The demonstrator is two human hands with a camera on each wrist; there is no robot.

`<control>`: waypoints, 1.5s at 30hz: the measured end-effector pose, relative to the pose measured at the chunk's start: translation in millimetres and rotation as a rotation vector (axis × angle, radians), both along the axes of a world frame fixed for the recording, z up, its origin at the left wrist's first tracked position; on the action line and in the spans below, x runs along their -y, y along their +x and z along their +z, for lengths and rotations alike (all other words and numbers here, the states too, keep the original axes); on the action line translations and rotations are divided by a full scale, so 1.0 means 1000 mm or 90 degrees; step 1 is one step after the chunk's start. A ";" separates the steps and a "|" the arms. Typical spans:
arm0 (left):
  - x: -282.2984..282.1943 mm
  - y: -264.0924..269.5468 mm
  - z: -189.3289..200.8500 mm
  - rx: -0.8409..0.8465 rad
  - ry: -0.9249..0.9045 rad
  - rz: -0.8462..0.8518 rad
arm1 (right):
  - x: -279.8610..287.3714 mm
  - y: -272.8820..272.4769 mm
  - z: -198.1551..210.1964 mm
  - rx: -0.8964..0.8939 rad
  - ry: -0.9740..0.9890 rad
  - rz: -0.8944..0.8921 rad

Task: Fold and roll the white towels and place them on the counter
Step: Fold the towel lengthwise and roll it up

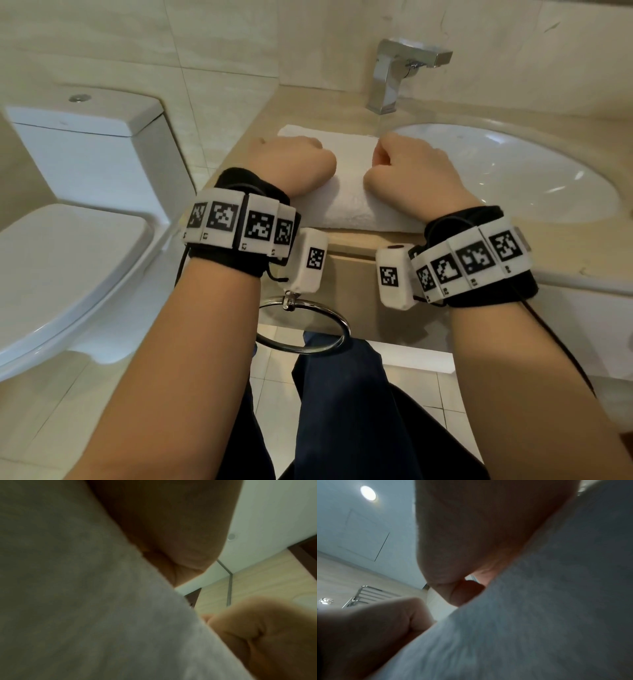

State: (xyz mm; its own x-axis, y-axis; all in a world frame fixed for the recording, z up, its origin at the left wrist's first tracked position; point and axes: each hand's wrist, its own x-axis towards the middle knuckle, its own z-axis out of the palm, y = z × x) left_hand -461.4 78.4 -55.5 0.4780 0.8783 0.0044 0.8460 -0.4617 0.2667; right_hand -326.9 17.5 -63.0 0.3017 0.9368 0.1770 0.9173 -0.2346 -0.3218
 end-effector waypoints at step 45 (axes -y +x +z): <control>-0.004 0.005 0.012 0.076 -0.136 -0.028 | 0.010 0.020 0.005 -0.217 -0.063 0.039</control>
State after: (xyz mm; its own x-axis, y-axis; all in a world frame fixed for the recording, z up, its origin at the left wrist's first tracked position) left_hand -456.1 82.0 -43.4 0.5229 0.8437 -0.1211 0.7833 -0.4197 0.4585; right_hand -306.7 7.2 -57.8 0.2701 0.9627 -0.0169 0.7748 -0.2277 -0.5898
